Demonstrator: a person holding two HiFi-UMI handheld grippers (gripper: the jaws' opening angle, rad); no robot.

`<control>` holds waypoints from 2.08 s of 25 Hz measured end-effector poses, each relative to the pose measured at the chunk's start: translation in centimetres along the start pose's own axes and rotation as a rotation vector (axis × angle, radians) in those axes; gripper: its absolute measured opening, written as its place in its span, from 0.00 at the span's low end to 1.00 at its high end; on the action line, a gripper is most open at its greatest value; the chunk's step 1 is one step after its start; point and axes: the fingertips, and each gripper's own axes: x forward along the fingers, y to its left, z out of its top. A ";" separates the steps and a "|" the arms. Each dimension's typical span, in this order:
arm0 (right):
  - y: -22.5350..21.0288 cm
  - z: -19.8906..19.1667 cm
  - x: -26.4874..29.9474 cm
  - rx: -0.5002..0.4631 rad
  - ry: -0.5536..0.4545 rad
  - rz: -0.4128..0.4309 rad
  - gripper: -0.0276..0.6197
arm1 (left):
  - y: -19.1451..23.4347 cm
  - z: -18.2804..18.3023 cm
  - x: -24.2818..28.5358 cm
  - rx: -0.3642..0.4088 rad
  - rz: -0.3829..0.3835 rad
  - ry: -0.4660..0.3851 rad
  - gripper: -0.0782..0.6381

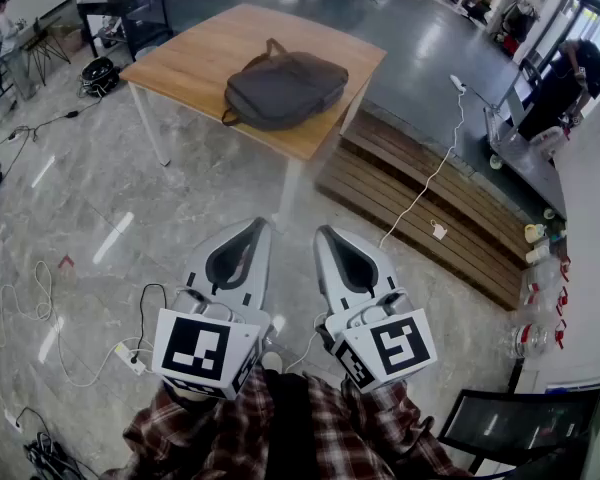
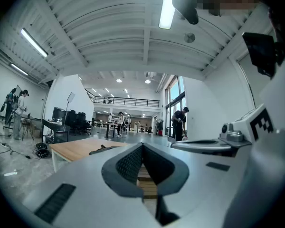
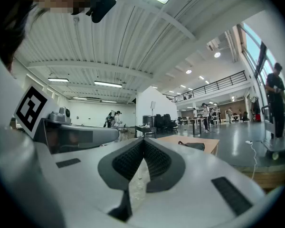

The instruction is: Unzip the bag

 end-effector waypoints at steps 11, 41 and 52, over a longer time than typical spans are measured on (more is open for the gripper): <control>-1.4 -1.4 8.4 0.013 0.025 0.039 0.06 | 6.9 -0.8 4.7 0.023 0.042 0.011 0.12; -18.5 -4.3 46.5 0.097 0.109 -0.191 0.06 | 32.5 -0.9 36.8 0.043 -0.224 0.122 0.12; -36.5 -2.2 54.8 0.139 0.086 -0.284 0.06 | 32.3 1.2 56.2 0.094 -0.325 0.168 0.12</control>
